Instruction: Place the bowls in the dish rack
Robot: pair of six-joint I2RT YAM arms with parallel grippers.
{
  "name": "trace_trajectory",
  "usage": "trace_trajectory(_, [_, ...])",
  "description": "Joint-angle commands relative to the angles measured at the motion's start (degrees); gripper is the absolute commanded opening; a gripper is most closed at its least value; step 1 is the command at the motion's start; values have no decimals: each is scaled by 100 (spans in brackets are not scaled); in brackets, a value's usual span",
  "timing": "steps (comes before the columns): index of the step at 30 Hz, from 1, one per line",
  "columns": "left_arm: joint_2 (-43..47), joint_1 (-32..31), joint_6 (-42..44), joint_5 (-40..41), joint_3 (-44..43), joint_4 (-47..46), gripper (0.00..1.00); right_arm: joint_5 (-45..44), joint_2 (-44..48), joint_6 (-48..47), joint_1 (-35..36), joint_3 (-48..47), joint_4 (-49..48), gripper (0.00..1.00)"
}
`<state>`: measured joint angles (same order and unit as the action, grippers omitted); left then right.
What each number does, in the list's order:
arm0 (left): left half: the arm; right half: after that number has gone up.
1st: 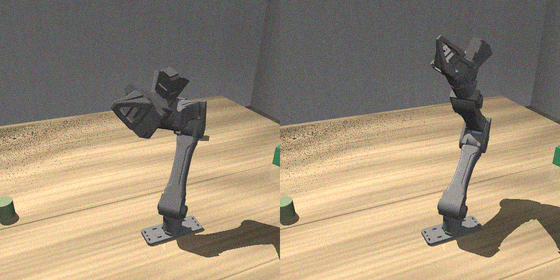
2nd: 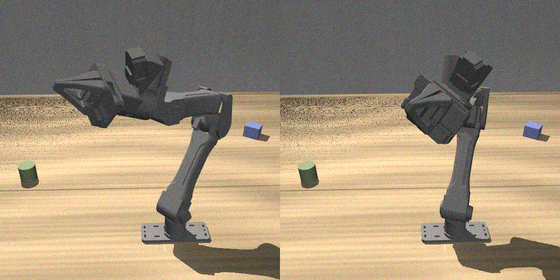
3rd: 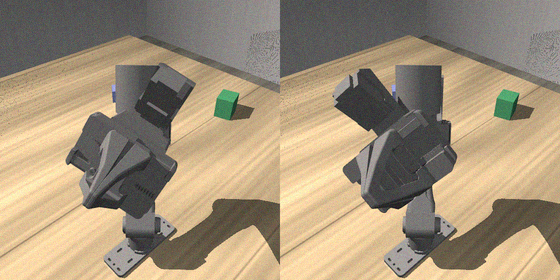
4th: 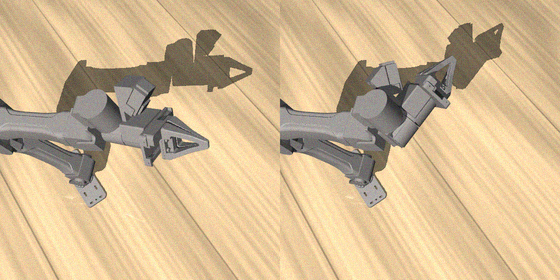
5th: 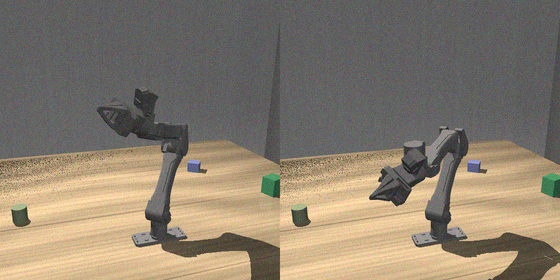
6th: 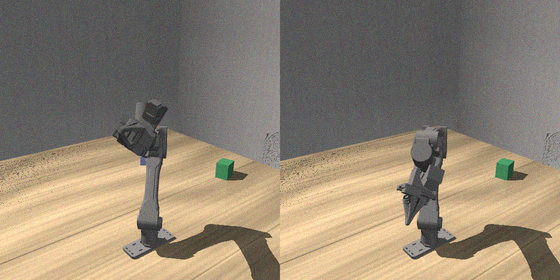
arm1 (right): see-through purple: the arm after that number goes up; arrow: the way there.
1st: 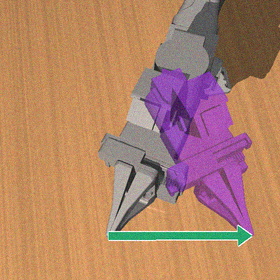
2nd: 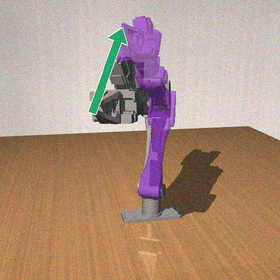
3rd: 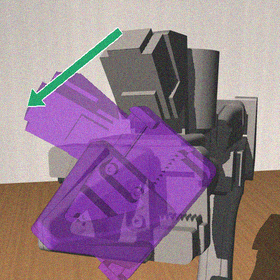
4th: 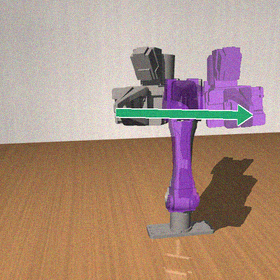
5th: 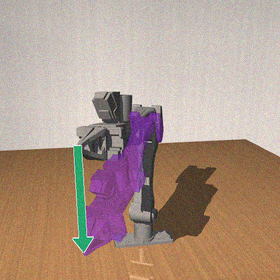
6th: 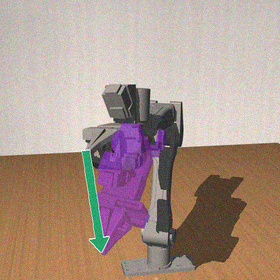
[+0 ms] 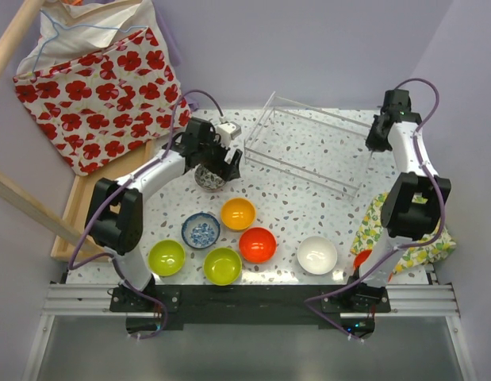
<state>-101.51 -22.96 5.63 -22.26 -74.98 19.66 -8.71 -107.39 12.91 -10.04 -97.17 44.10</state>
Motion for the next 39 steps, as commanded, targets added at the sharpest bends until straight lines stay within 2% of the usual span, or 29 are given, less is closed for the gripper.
trace_trajectory(1, [211,-33,61,3,-122,-191,99,862,-185,-1105,-15,-601,-33,0])
trace_trajectory(6, [202,-33,44,-33,-333,-164,99,1247,-518,-1580,-68,-733,55,0])
trace_trajectory(14, [141,-33,96,20,-518,-121,99,1635,-1161,-2195,-85,-1647,398,0])
trace_trajectory(18, [211,-33,149,55,-509,-33,100,1688,-1494,-2380,-86,-2095,573,0])
trace_trajectory(30, [325,-33,149,64,-395,-41,99,2101,-1838,-2653,-68,-2526,899,5])
trace_trajectory(31, [317,-33,149,55,-386,-50,99,2058,-1838,-2618,-59,-2535,934,11])
trace_trajectory(34, [316,-33,132,29,-368,-102,99,2040,-1768,-2609,-59,-2474,951,20])
trace_trajectory(35, [316,-33,123,20,-368,-120,99,1962,-1750,-2548,-59,-2465,943,32])
trace_trajectory(38, [343,-33,88,11,-421,-138,100,1645,-1575,-2398,-59,-2448,908,45])
trace_trajectory(39, [369,-33,88,3,-438,-147,99,1497,-1409,-2381,-68,-2421,882,47])
